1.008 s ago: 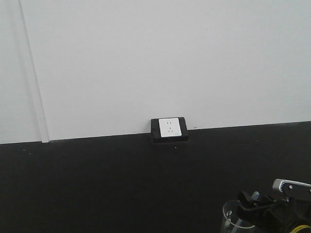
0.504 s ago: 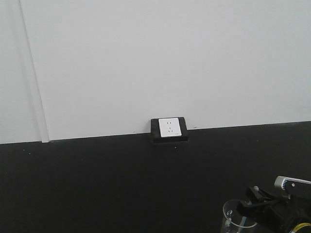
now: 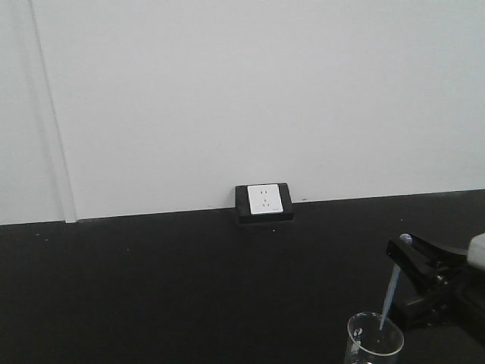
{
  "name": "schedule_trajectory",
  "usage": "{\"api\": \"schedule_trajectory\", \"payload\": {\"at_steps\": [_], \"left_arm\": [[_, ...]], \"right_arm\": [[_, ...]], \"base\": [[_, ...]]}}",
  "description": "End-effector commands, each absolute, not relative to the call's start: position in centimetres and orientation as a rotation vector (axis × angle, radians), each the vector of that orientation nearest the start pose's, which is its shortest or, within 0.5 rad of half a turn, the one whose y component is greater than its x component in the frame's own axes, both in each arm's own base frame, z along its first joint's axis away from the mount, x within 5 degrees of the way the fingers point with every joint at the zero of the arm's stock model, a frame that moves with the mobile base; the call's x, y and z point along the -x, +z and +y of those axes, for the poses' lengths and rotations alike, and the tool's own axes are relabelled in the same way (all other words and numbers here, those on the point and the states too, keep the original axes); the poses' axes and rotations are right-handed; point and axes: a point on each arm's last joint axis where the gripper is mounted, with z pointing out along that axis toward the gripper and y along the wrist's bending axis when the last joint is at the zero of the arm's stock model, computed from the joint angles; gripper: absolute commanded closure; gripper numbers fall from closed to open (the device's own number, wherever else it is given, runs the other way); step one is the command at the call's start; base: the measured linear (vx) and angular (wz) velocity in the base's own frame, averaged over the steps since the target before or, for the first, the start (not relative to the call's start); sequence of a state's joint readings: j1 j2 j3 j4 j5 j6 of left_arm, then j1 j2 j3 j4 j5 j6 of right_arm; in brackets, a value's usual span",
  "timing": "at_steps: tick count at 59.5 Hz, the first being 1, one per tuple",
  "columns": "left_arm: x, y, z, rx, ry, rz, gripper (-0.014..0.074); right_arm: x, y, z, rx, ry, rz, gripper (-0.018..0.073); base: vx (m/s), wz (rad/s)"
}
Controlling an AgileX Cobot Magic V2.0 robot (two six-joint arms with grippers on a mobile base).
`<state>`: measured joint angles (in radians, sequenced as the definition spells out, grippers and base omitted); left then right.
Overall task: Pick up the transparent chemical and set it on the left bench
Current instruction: 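Close the right gripper on the pipette bulb and lift it out, then raise the held pipette clear of the beaker with the right gripper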
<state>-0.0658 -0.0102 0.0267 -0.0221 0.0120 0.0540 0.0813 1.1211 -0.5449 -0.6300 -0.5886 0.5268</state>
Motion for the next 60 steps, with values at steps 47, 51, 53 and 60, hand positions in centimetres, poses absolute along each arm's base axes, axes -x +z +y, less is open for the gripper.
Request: {"api": "schedule_trajectory", "payload": {"at_steps": [47,51,53,60], "left_arm": [[-5.5,20.6,-0.4,-0.064,-0.035,1.429,0.06],[-5.5,20.6,-0.4,-0.064,-0.035,1.429,0.06],[-5.5,20.6,-0.4,-0.064,-0.035,1.429,0.06],[-5.5,20.6,-0.4,-0.064,-0.035,1.429,0.06]], "right_arm": [[-11.9,30.9,4.3,0.418,0.3,1.589,0.0562],[-11.3,30.4,4.2,0.414,0.295,1.584,0.0562],[-11.1,30.1,4.2,0.414,0.294,1.582,0.0562],[-10.2,29.8,4.1,0.424,0.289,1.562,0.0562]], "base": [[0.0,0.0],[0.0,0.0],[0.0,0.0],[0.0,0.0]]}}
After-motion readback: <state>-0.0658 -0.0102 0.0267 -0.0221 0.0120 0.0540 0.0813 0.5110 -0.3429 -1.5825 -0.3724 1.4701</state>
